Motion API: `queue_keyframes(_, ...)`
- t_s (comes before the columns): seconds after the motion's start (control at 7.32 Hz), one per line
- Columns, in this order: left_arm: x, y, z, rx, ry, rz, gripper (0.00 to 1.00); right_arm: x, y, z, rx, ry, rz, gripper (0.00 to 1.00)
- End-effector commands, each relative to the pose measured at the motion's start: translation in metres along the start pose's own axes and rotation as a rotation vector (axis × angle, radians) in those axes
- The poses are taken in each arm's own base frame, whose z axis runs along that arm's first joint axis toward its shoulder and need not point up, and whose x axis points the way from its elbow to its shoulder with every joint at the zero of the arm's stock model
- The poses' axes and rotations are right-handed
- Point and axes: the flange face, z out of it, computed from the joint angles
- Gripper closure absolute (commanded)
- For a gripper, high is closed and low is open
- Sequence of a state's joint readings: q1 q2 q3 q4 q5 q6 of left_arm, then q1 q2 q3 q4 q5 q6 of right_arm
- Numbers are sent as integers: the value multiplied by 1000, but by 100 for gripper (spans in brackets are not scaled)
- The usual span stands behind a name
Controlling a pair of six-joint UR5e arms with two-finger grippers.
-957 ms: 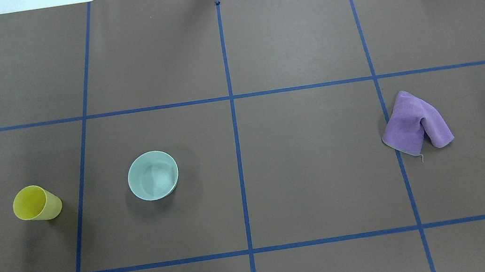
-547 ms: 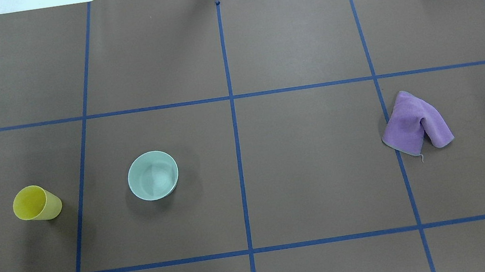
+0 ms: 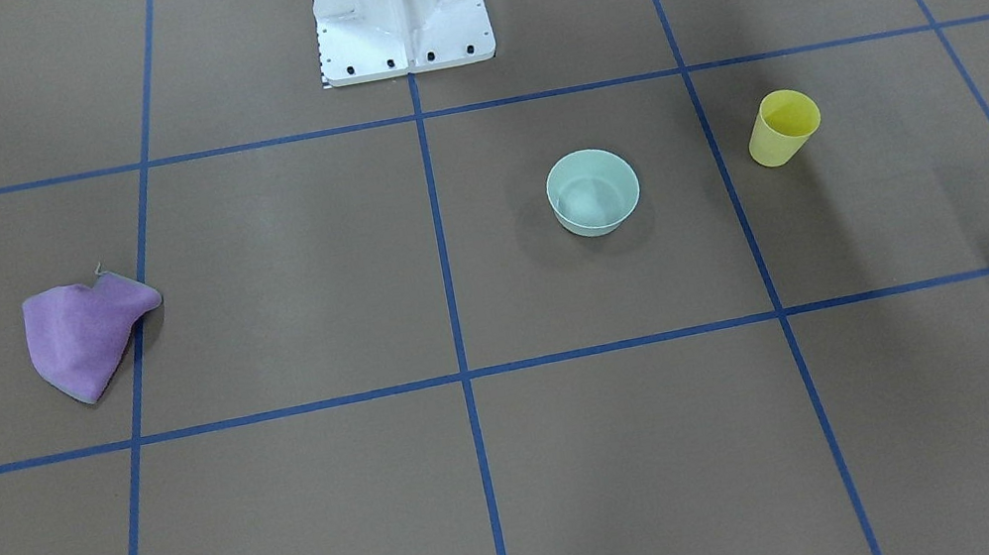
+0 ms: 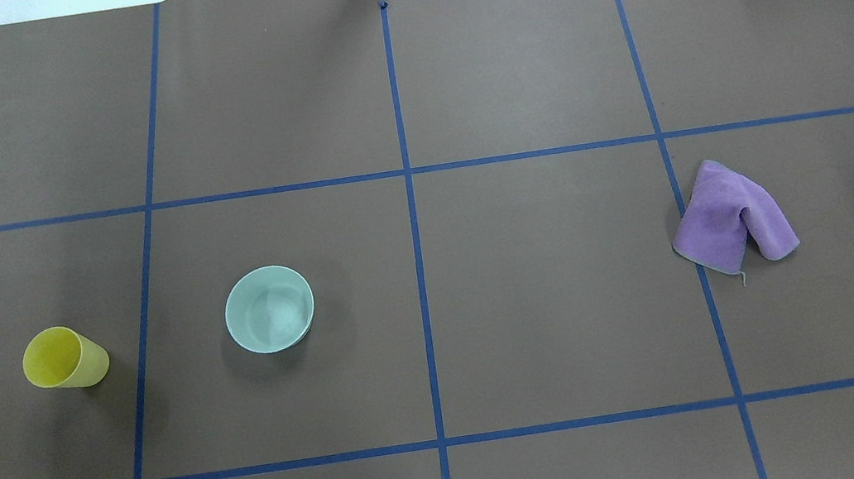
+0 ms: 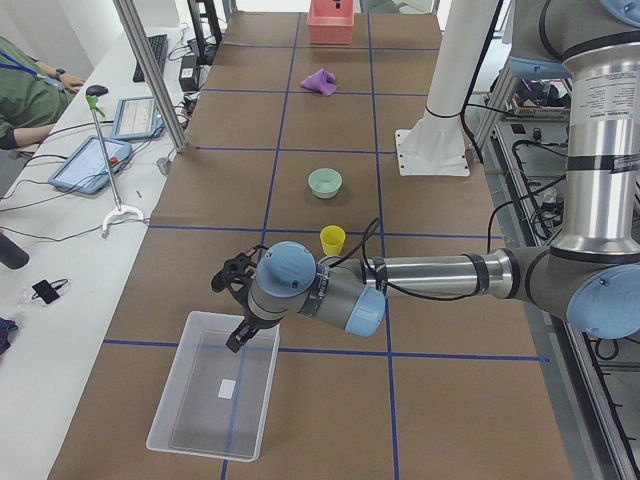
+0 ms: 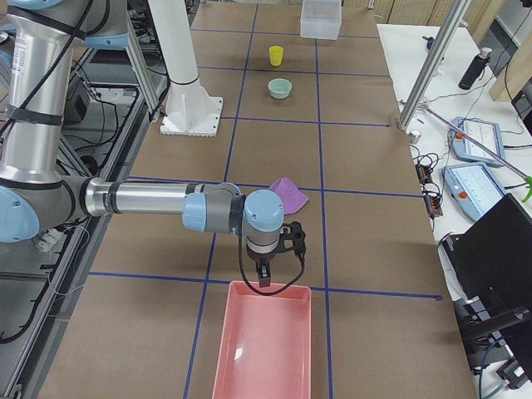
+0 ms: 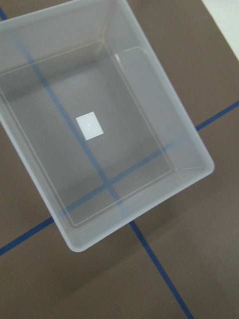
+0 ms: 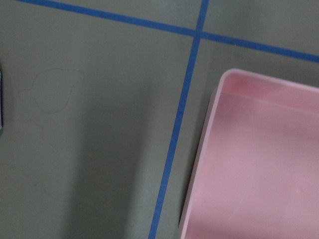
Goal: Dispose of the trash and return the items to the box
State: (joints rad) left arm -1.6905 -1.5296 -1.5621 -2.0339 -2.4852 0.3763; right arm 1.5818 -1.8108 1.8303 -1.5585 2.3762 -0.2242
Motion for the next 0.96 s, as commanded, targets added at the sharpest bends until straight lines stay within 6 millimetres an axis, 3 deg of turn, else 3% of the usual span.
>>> queue_keyframes(0.0, 9, -9, -1, 48, 47, -107, 1, -15, -18, -19, 146, 34, -20, 0)
queue_keyframes(0.14, 40, -25, 21, 41, 83, -208, 1, -26, -24, -29, 196, 26, 24, 0)
queue_keyframes(0.27, 74, -22, 56, 1, 134, -324, 1, -34, -27, -36, 216, 15, 82, 0)
queue_keyframes(0.55, 142, -10, 106, -42, 175, -389, 1, -51, -33, -40, 221, 11, 117, 0)
queue_keyframes(0.82, 219, -14, 135, -50, 174, -441, 2, -57, -35, -37, 216, 7, 133, 0)
